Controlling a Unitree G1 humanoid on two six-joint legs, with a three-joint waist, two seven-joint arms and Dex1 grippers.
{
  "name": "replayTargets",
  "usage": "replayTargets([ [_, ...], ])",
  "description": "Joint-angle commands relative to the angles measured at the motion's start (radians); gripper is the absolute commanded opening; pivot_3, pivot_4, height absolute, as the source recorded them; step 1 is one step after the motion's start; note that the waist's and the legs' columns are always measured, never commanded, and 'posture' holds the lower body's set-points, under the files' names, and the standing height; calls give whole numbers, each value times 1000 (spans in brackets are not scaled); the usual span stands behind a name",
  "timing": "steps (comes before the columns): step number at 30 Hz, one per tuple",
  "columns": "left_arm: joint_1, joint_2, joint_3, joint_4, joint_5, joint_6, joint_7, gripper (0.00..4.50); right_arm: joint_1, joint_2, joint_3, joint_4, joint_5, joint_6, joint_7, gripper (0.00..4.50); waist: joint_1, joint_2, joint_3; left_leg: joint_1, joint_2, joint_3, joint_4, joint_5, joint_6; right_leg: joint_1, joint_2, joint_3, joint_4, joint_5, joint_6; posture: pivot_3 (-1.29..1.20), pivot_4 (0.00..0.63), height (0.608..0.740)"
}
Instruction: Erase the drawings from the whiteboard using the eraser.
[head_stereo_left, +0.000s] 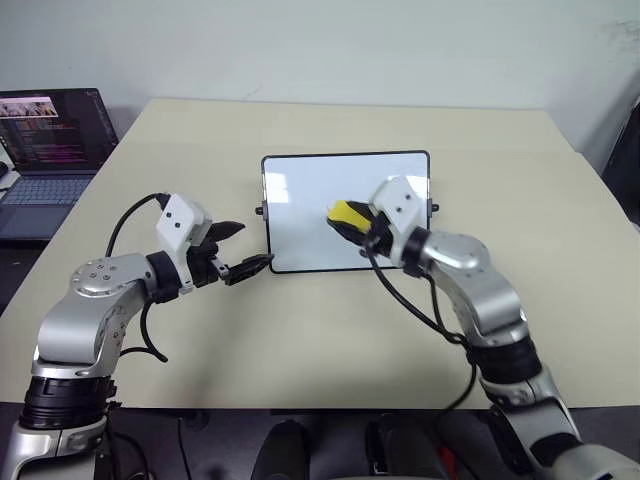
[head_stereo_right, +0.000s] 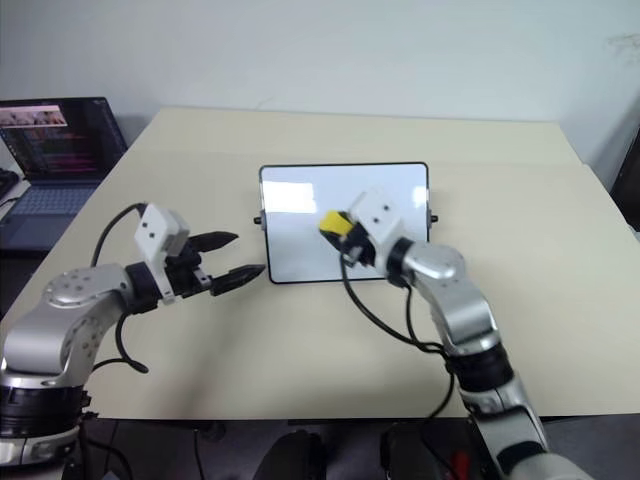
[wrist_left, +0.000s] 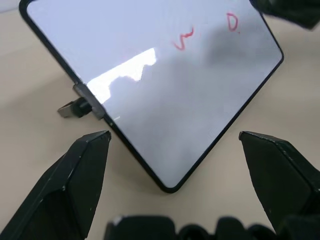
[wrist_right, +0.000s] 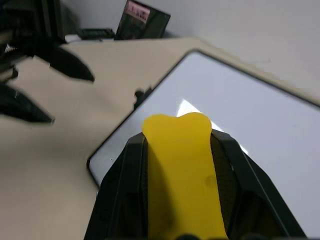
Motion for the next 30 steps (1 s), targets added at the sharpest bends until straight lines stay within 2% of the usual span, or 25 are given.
replayTargets([
  [1,-41,-5,-6,-15,-5,-15,-10,4500,98,-71,-35,-131,10,38,-7,1318,-1,0,0,0,0,0,0,0,0,0,0,0,0,0,0,0,150,740],
  [3,-57,-11,-14,-4,0,-17,-9,4500,156,-118,-24,-158,-8,29,-16,1318,-1,0,0,0,0,1,0,0,0,0,0,1,0,0,1,0,150,740],
  [6,-81,-23,-33,17,8,-20,-11,4500,196,-132,-27,-188,2,40,-42,1318,-7,0,0,1,0,2,0,0,0,0,1,2,0,-2,3,0,150,740],
  [13,-116,-43,-68,55,22,-31,-22,4500,115,-83,10,-171,-6,45,-107,1318,-7,0,0,2,2,2,0,0,0,0,6,4,0,-3,5,0,150,740],
  [18,-110,-39,-80,63,23,-30,-41,4500,-39,-44,105,-25,-82,-21,-134,1318,-5,0,0,2,1,2,1,0,0,0,6,4,0,-3,5,0,150,740],
  [23,-101,-27,-84,66,39,-36,-57,4500,-261,24,173,261,-173,-134,-163,1318,-5,0,0,1,1,3,2,0,0,0,6,4,1,0,1,0,150,740],
  [27,-101,-31,-87,59,48,-37,-59,4500,-346,59,175,467,-205,-226,-180,1318,-3,0,0,1,1,2,2,0,0,0,6,4,0,0,0,0,150,740],
  [30,-100,-32,-87,50,50,-35,-60,4500,-372,67,177,546,-208,-228,-150,1318,-1,0,0,0,1,2,2,0,0,0,3,3,0,0,0,0,150,740],
])
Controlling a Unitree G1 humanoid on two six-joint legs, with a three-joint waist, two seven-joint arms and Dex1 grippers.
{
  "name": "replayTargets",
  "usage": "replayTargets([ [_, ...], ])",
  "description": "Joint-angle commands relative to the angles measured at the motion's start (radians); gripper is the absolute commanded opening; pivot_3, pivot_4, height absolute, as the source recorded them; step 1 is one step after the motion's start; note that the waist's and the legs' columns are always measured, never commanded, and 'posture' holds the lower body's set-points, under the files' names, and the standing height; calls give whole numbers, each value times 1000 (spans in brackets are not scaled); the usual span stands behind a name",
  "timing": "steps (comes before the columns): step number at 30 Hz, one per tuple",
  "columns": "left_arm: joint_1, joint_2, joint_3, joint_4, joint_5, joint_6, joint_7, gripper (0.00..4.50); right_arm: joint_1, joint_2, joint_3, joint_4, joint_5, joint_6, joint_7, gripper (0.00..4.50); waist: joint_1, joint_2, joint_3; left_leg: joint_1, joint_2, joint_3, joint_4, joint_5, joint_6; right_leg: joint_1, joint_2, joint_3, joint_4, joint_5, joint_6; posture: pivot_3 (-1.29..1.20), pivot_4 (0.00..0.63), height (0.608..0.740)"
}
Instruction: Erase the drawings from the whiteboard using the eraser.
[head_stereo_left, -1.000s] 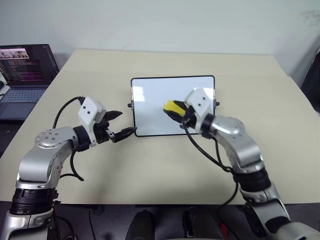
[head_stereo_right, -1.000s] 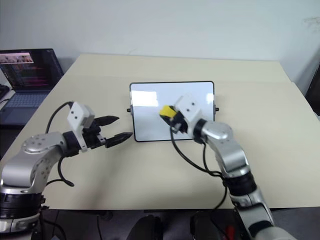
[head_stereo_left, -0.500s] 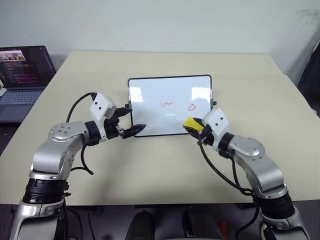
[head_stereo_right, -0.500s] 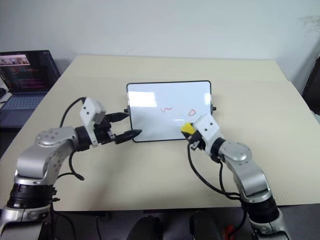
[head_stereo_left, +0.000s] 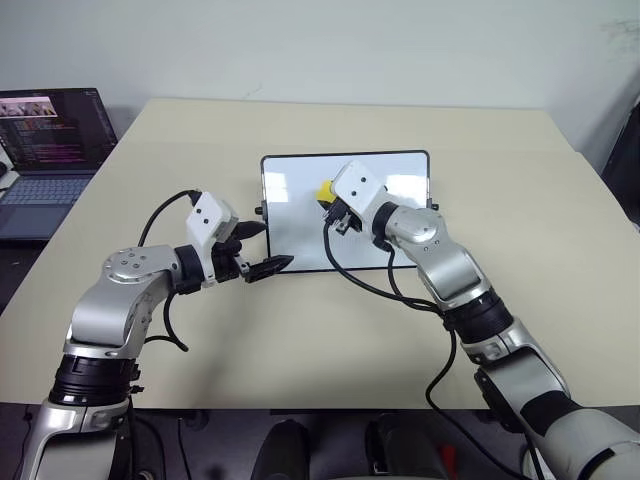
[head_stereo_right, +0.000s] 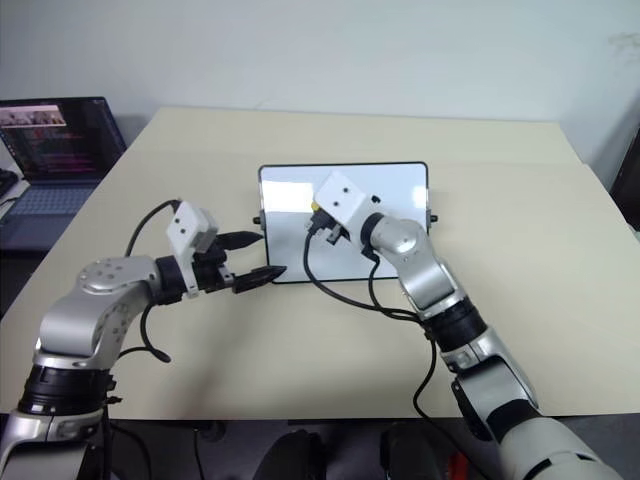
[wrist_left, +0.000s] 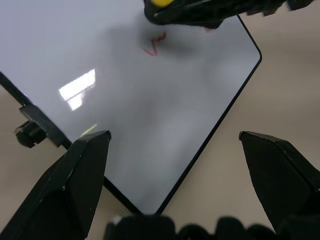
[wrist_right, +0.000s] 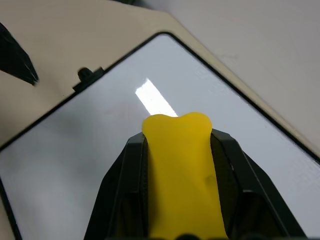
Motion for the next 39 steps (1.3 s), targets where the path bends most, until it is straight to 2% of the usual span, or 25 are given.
replayTargets([
  [1,-9,11,9,-30,3,-15,-4,4500,-36,1,6,56,-8,-8,52,1318,-1,0,0,0,0,0,0,0,0,0,-1,0,0,0,0,0,150,740],
  [5,-15,14,10,-30,4,-16,-8,4500,-26,-9,39,95,-10,20,137,1318,-3,0,0,0,-1,0,0,0,0,0,-2,0,0,0,0,0,150,740],
  [13,-15,14,11,-31,6,-18,-9,4500,-110,24,-29,203,-42,-95,6,1318,-4,0,0,1,0,0,1,0,0,0,-1,0,2,0,0,0,150,740],
  [22,-12,12,12,-33,5,-17,-7,4500,-56,9,47,180,-57,-40,143,1318,-4,0,0,1,0,0,0,0,0,0,-1,0,1,0,0,0,150,740],
  [27,-13,10,11,-31,6,-19,-6,4500,-93,16,6,221,-89,-98,39,1318,-4,0,0,1,0,0,1,0,0,0,-1,0,2,0,0,0,150,740],
  [30,-13,9,11,-31,5,-19,-7,4500,-108,1,2,241,-99,-112,33,1318,-4,0,0,1,0,0,2,0,0,0,-1,0,3,1,1,0,150,740],
  [37,-13,7,10,-29,6,-22,-7,4500,-40,-54,45,181,-85,-23,192,1318,-2,0,0,1,-1,0,2,0,0,1,-2,-1,2,1,1,0,150,740],
  [39,-12,6,9,-30,5,-22,-7,4500,-22,-60,48,165,-97,-18,197,1318,-3,0,0,2,-1,-1,2,0,0,2,-2,-1,2,1,1,0,150,740],
])
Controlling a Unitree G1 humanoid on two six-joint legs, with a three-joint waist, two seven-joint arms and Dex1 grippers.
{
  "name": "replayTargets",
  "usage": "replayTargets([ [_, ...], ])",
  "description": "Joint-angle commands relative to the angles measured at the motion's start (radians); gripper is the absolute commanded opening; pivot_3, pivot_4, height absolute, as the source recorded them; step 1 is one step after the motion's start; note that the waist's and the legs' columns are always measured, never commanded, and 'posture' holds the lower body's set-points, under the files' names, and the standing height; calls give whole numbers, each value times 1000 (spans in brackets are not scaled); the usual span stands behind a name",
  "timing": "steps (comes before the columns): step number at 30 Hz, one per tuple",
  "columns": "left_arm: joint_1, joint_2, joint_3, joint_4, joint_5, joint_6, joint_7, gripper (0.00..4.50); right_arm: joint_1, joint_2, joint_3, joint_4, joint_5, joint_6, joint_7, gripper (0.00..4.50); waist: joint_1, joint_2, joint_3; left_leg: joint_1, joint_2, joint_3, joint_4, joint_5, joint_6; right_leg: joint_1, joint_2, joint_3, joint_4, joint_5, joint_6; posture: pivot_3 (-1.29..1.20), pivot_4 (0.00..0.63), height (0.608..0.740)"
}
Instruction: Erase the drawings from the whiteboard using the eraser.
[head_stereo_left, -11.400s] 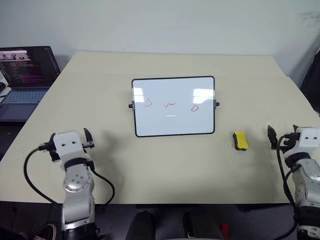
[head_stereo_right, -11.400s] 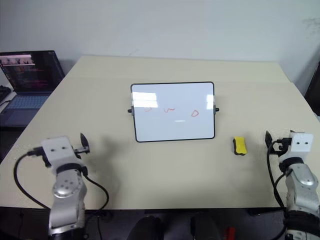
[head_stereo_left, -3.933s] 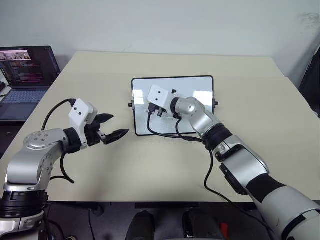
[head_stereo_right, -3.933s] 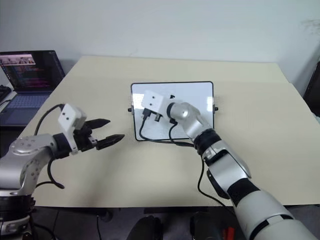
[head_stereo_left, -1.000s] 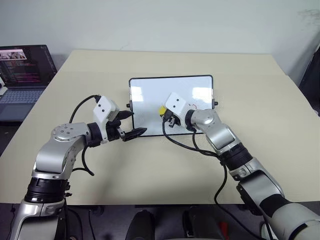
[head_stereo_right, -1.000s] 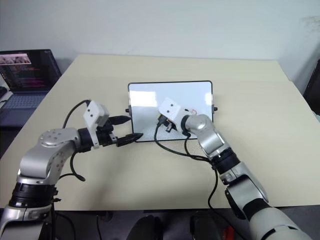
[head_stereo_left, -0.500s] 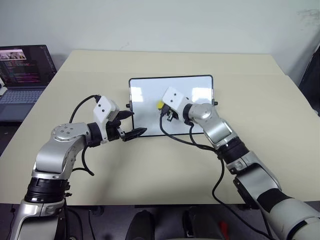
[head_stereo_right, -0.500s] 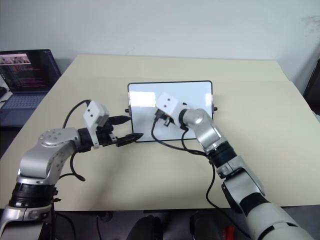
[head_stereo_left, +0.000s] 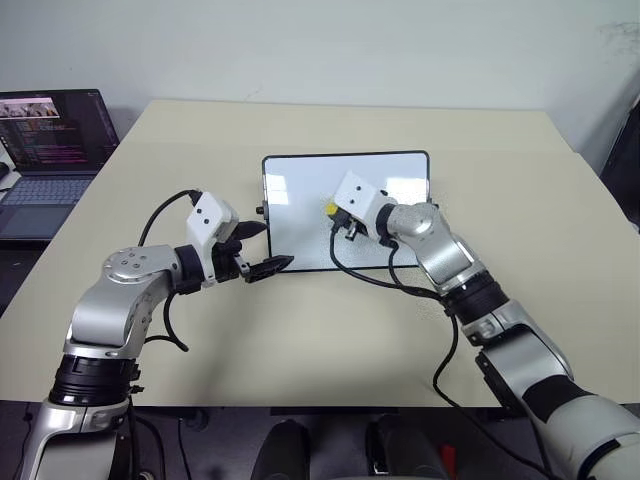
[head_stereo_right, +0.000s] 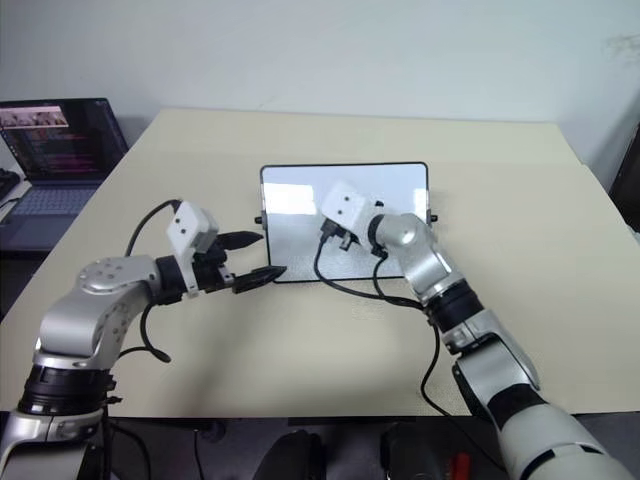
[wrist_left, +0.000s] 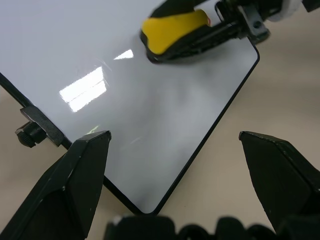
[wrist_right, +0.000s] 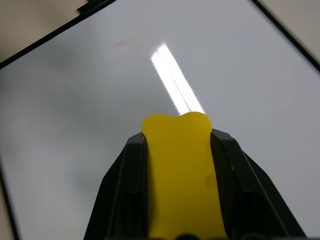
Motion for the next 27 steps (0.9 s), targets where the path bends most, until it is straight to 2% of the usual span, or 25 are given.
replayTargets([
  [1,-12,6,9,-27,1,-22,-5,4500,31,-13,0,1,-22,33,-2,1318,-1,0,0,1,0,0,0,0,0,0,0,0,0,0,0,0,150,740],
  [6,-19,7,5,-19,4,-26,-11,4500,-38,-3,-68,67,-26,-24,-122,1318,-2,0,0,2,0,0,1,1,0,1,1,0,1,1,0,0,150,740],
  [9,-21,11,7,-18,3,-26,-15,4500,-41,-14,-62,83,-23,-27,-107,1318,1,0,0,1,0,0,1,1,1,1,1,0,1,1,0,0,150,740],
  [16,-21,13,10,-20,6,-29,-24,4500,45,-37,13,-5,-19,49,54,1318,-1,0,0,1,0,0,0,1,1,1,0,1,0,1,0,0,150,740],
  [23,-17,12,9,-21,5,-32,-23,4500,-19,-31,-56,56,-39,-19,-94,1318,-2,0,0,2,0,0,1,2,1,1,1,1,1,2,1,0,150,740],
  [27,-15,10,9,-24,3,-31,-22,4500,-23,-37,-53,72,-34,-19,-86,1318,1,0,0,2,0,0,1,2,2,1,1,1,0,2,0,0,150,740],
])
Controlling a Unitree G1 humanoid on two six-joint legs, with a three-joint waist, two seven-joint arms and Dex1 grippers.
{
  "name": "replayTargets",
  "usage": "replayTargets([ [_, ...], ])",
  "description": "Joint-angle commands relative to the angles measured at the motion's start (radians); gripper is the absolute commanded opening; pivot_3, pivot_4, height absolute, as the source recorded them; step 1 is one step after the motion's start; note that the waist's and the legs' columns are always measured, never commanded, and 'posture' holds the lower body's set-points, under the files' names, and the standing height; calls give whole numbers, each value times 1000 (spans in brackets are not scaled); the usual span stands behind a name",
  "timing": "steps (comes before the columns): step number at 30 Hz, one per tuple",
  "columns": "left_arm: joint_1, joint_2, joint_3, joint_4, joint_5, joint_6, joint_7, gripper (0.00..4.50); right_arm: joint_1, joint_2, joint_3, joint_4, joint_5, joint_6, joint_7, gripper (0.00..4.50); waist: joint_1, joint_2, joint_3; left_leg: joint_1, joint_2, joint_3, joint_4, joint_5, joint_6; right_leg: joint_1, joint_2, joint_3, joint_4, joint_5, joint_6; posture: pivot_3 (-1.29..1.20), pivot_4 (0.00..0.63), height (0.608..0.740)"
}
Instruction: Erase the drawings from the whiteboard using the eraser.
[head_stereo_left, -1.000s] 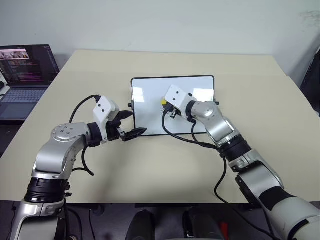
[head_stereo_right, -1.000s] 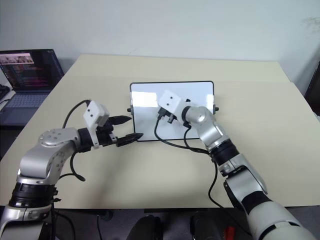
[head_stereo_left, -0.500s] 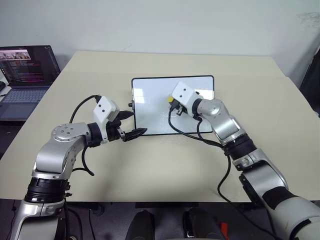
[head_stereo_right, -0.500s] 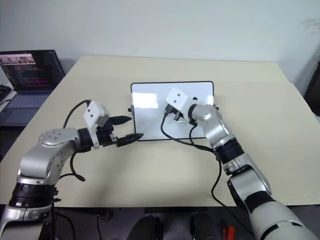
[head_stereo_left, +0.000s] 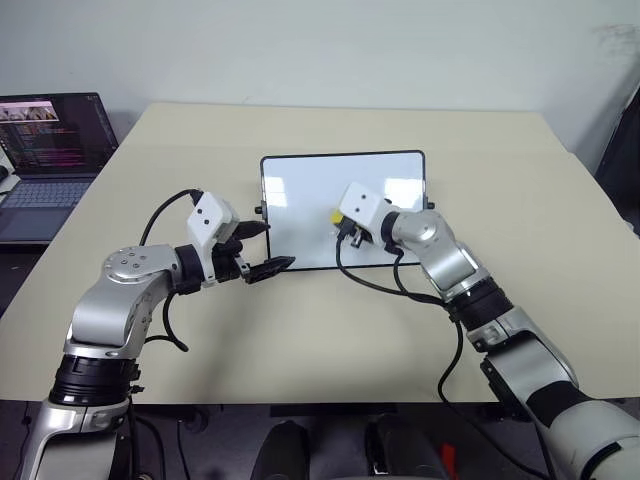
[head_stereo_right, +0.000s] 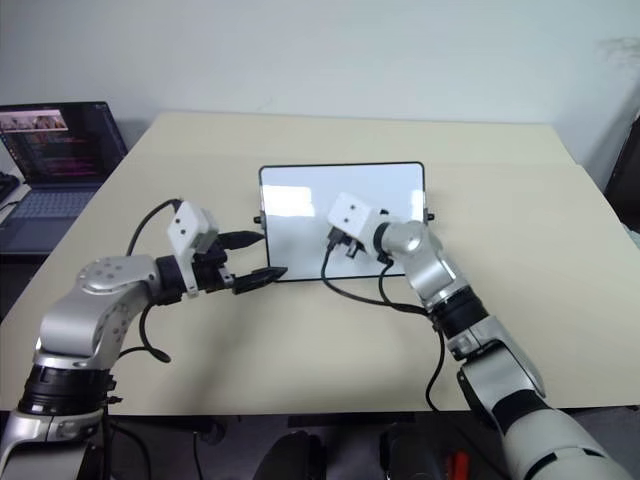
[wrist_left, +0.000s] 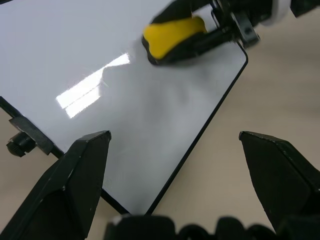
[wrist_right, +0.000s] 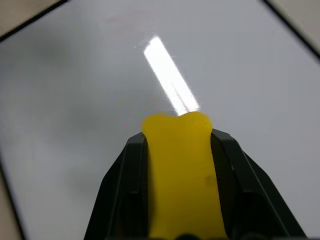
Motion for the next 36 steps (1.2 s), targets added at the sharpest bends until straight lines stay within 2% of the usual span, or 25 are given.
replayTargets([
  [1,-15,10,10,-25,1,-12,-1,4500,6,-15,-14,28,-15,18,-1,1318,0,0,0,0,0,0,0,0,0,0,0,0,0,0,0,0,150,740],
  [10,-14,11,10,-26,0,-12,-2,4500,70,-32,24,-44,-17,85,113,1318,-1,0,0,0,0,0,0,0,0,0,0,0,0,0,0,0,150,740],
  [15,-20,5,3,-14,5,-20,-3,4500,54,-10,-56,-91,33,93,80,1318,-1,0,0,0,0,0,0,0,0,0,0,0,0,0,0,0,150,740],
  [19,-30,-11,-9,-7,8,-28,-2,4500,88,14,-183,-262,169,200,89,1317,2,0,0,-2,0,0,0,0,0,-1,0,0,-1,0,0,0,150,740],
  [24,-25,-24,-7,-23,1,-32,0,4500,250,-6,-303,-641,373,399,134,1317,3,0,0,-4,0,-1,-2,-2,-1,-2,-1,-1,-3,-1,1,0,150,740],
  [27,-17,-29,1,-28,-3,-50,-4,4500,416,-95,-323,-844,410,448,152,1317,5,0,0,-5,0,-2,-3,-4,-1,-2,-1,-2,-4,-4,2,0,150,740],
  [30,-18,-40,-2,-30,-16,-57,-15,4500,553,-160,-336,-933,411,446,128,1317,5,0,0,-5,-1,-1,-3,-5,-1,-2,-2,-2,-4,-5,2,0,150,740],
  [36,-61,-70,-47,22,14,-103,-30,4500,735,-199,-293,-976,335,342,44,1317,-2,0,1,-2,-1,0,-2,-5,-1,-1,0,0,-2,-7,7,0,150,740],
])
